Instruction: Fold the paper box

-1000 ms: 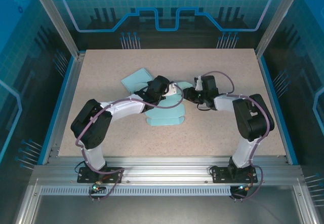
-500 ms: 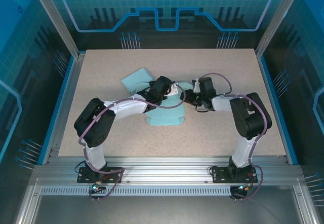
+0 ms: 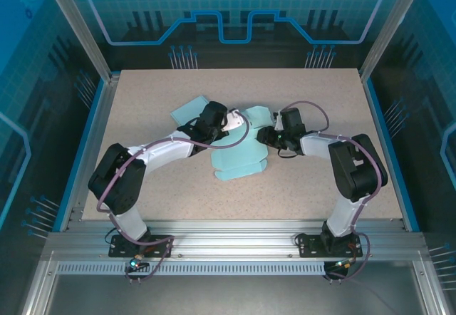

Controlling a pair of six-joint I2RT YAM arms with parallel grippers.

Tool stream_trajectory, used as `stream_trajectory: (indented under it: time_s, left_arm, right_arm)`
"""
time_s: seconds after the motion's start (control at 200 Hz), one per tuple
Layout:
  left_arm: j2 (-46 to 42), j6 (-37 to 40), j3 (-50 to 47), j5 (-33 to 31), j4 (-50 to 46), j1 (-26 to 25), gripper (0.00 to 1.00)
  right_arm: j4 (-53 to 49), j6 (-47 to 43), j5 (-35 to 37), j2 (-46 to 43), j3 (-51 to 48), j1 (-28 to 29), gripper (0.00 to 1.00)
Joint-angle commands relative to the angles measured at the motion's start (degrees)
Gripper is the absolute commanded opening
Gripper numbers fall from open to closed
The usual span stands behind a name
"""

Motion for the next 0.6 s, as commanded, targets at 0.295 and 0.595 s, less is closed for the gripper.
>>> stream_trajectory:
  time_s: [0.295, 0.595]
  left_arm:
    - [2.45, -3.08, 1.92, 0.62, -3.98, -0.60, 0.00]
    - [6.01, -3.70, 4.62, -4.75, -3.99, -1.93, 0.00]
  right_arm:
    - [4.16, -3.10, -0.62, -2.31, 1.57, 0.51, 0.34]
    - [4.65, -0.58, 2.82, -6.22, -1.74, 1.34, 0.34]
